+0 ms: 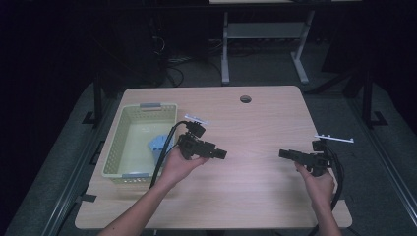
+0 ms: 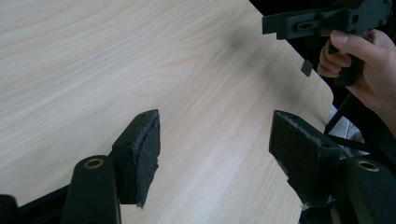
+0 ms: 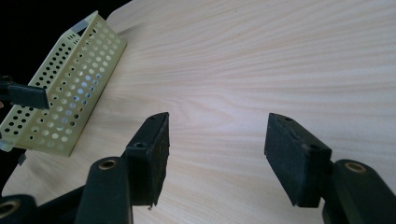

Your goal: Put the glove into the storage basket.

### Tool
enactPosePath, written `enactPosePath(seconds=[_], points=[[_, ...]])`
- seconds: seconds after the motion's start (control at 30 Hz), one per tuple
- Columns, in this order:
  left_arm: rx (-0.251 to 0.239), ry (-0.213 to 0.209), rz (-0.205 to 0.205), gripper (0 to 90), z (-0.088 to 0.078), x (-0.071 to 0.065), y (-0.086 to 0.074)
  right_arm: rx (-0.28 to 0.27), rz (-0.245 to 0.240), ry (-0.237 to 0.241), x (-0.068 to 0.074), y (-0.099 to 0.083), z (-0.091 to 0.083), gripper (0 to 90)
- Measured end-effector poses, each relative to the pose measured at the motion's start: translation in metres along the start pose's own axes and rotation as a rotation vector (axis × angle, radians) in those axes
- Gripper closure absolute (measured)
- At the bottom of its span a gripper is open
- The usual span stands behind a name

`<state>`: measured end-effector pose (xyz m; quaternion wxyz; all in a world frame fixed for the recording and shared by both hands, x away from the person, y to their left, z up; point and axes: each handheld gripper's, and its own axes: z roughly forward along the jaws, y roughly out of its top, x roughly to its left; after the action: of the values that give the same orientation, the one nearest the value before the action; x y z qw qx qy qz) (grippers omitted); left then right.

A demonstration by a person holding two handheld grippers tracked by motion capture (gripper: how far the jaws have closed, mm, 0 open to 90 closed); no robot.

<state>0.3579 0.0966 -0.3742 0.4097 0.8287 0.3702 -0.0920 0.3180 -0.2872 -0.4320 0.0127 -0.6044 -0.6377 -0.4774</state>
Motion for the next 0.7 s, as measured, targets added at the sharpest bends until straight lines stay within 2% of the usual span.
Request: enactPosePath(seconds=[0.3, 0.47, 0.53, 0.7], points=[[0.01, -0.035, 0.022, 31.7, 0.02, -0.012, -0.011, -0.011, 0.005, -0.006, -0.009, -0.014, -0.013, 38.9], [0.015, -0.048, 0.036, 30.7, 0.028, -0.018, -0.018, 0.001, 0.012, -0.005, -0.014, -0.022, -0.016, 37.9], [0.026, -0.056, 0.04, 29.9, 0.034, -0.021, -0.025, 0.014, 0.018, -0.004, -0.019, -0.03, -0.019, 37.0], [0.03, -0.066, 0.063, 29.6, 0.043, -0.023, -0.037, 0.003, 0.016, 0.005, -0.023, -0.041, -0.024, 34.8]])
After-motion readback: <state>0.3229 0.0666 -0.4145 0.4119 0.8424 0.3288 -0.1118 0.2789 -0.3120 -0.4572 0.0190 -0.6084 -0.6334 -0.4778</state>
